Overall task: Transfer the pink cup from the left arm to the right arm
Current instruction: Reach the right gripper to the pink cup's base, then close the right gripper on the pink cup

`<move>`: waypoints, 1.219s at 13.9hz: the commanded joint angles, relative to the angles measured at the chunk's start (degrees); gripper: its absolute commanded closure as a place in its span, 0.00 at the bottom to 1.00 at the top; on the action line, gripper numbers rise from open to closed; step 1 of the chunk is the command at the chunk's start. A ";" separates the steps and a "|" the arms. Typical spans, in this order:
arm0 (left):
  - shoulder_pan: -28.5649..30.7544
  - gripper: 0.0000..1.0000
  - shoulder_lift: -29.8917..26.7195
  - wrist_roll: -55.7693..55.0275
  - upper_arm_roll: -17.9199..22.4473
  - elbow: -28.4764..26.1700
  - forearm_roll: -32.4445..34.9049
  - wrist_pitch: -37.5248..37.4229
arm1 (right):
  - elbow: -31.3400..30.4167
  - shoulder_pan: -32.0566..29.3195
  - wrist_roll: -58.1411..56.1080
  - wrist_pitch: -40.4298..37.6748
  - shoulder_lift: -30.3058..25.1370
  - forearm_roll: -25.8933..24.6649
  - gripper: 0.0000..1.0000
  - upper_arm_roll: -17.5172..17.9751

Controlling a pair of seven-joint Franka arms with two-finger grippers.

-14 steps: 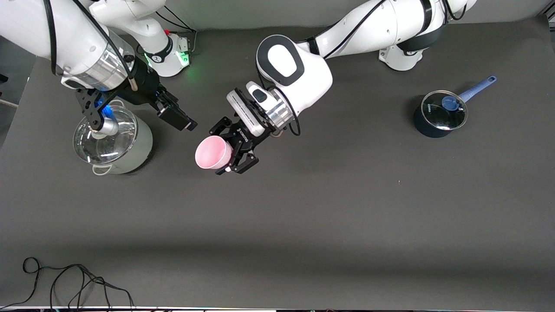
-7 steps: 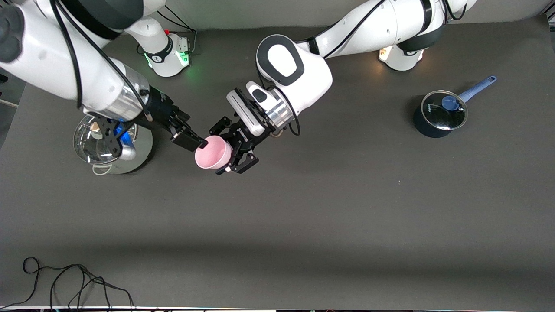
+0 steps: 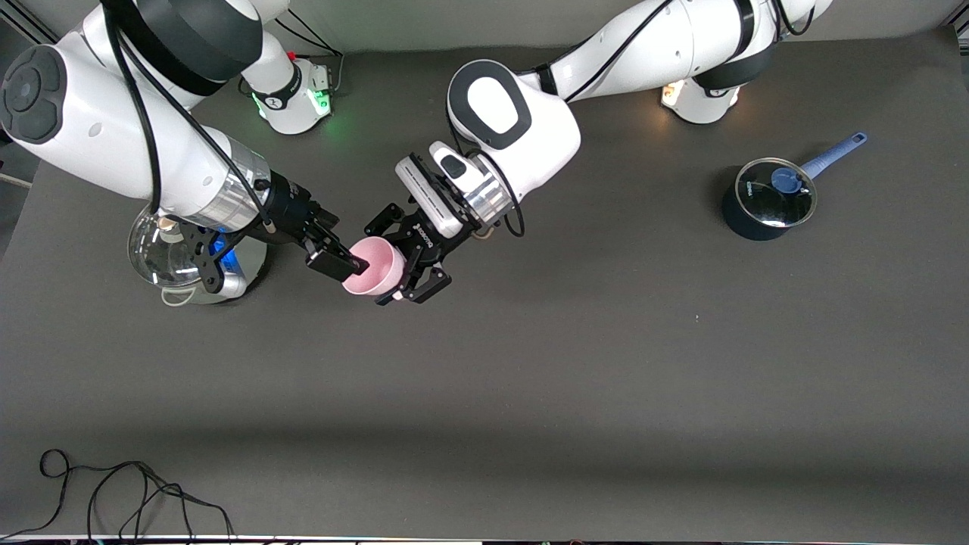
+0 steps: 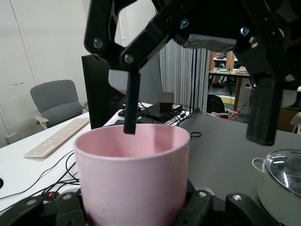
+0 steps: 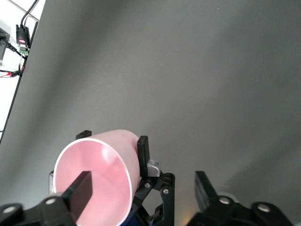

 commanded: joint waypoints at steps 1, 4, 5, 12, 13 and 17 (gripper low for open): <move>-1.13 1.00 -1.09 -0.89 1.14 0.81 -0.65 0.58 | 0.36 0.30 1.12 0.90 0.96 1.34 0.30 -0.12; -1.13 1.00 -1.09 -0.89 1.14 0.81 -0.65 0.58 | 0.63 0.30 1.39 0.90 0.96 1.25 0.72 -0.03; -1.13 1.00 -1.09 -0.81 1.23 0.81 -0.65 0.58 | 0.63 0.30 1.30 0.90 0.96 1.25 0.90 -0.03; -1.05 1.00 -1.09 -0.80 1.40 0.81 -0.56 0.58 | 0.89 0.30 1.30 0.99 1.05 0.81 1.00 -0.03; -1.05 1.00 -1.09 -0.80 1.49 0.81 -0.30 0.58 | 0.89 0.30 1.30 0.99 1.05 0.72 1.00 -0.03; -0.87 0.00 -1.09 -1.86 1.23 0.72 -0.12 0.14 | 1.07 0.30 0.95 1.87 1.14 0.37 1.00 -0.03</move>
